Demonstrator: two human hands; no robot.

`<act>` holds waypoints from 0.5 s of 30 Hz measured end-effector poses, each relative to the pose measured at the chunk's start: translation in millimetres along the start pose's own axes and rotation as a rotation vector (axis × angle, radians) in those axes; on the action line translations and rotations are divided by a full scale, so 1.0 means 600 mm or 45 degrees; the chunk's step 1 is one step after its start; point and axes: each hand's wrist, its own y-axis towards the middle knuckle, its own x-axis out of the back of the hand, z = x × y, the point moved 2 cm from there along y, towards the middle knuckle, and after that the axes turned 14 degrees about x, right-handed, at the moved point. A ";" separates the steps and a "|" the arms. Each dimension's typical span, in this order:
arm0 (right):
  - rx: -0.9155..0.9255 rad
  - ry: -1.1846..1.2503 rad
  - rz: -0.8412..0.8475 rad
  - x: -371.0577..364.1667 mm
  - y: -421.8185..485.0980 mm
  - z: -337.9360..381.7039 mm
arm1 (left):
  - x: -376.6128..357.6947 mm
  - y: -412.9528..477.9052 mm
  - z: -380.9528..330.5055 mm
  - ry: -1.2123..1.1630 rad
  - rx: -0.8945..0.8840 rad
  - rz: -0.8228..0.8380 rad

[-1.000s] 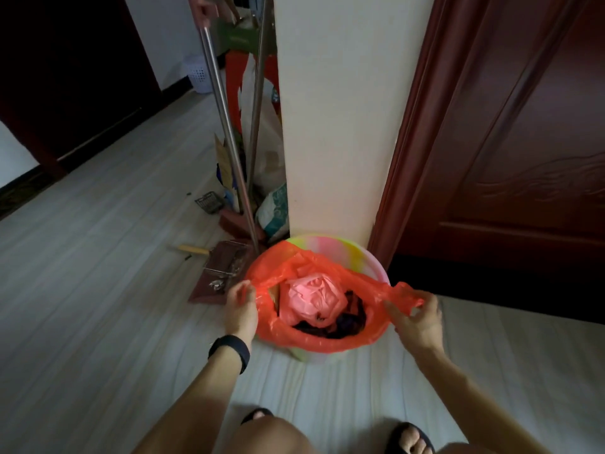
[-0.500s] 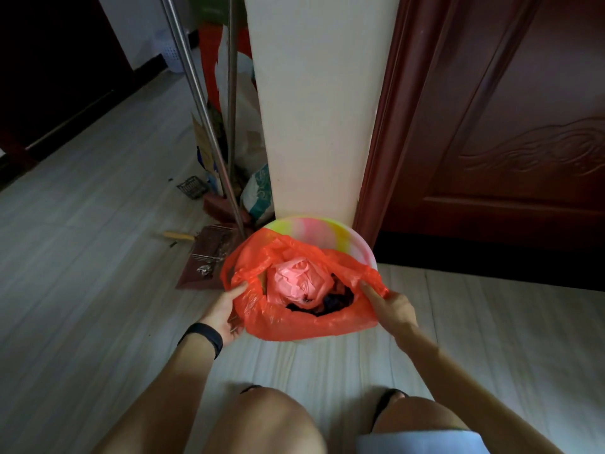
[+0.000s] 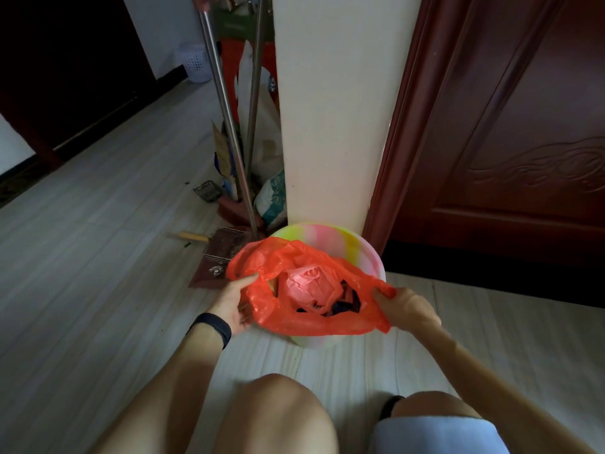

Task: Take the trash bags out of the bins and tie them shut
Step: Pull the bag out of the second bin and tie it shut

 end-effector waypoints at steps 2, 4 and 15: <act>0.034 0.035 0.070 0.021 0.002 0.014 | 0.005 -0.005 -0.014 0.017 -0.097 -0.054; 0.070 0.162 0.049 0.053 0.002 0.040 | 0.010 -0.014 -0.039 0.150 -0.294 -0.210; 0.413 0.327 -0.476 0.187 -0.013 0.207 | -0.123 -0.170 -0.145 1.052 -1.119 -0.085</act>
